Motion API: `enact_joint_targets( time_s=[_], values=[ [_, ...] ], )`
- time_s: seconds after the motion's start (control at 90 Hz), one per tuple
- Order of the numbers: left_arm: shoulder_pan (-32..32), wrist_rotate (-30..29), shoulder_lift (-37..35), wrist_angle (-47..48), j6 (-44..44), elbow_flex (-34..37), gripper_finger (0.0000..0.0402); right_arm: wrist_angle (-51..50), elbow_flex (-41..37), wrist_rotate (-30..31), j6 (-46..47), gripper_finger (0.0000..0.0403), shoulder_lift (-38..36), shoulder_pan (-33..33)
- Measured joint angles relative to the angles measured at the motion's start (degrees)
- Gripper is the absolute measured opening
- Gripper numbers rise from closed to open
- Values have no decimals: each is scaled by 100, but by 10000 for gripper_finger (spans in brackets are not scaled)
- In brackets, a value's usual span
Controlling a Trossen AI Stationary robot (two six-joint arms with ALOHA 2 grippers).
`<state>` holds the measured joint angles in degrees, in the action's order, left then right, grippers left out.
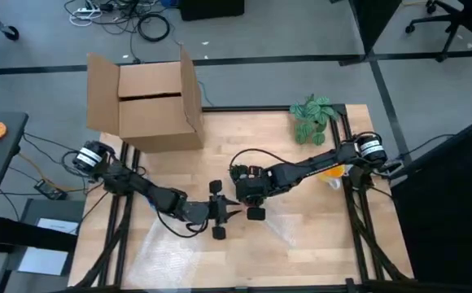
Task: Wrap mug
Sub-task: Wrap the orange mug with the transparent bubble wrap
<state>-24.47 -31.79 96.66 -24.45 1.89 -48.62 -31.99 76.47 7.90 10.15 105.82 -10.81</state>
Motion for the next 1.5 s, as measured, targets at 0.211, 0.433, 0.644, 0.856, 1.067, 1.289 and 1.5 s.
enact_joint_targets(
  time_s=[0.211,0.433,0.644,0.856,1.067,1.289,1.5],
  values=[
    [85,-7,445,-232,179,0,83,99,-30,-64,5,20,0,17],
    [200,-27,499,-455,182,0,83,-687,581,4,12,20,-1,-138],
    [236,-66,499,-444,276,0,83,-2209,1379,35,354,20,-11,-340],
    [236,-72,499,-442,293,0,83,-2903,1643,37,875,20,-13,-623],
    [236,-72,499,-446,308,0,83,-2969,1643,121,1125,20,-9,-807],
    [236,-76,499,-602,302,0,83,-2802,1339,452,1090,20,-7,-502],
    [236,-94,476,-628,270,0,83,-1876,671,216,850,20,-4,-219]
  ],
)
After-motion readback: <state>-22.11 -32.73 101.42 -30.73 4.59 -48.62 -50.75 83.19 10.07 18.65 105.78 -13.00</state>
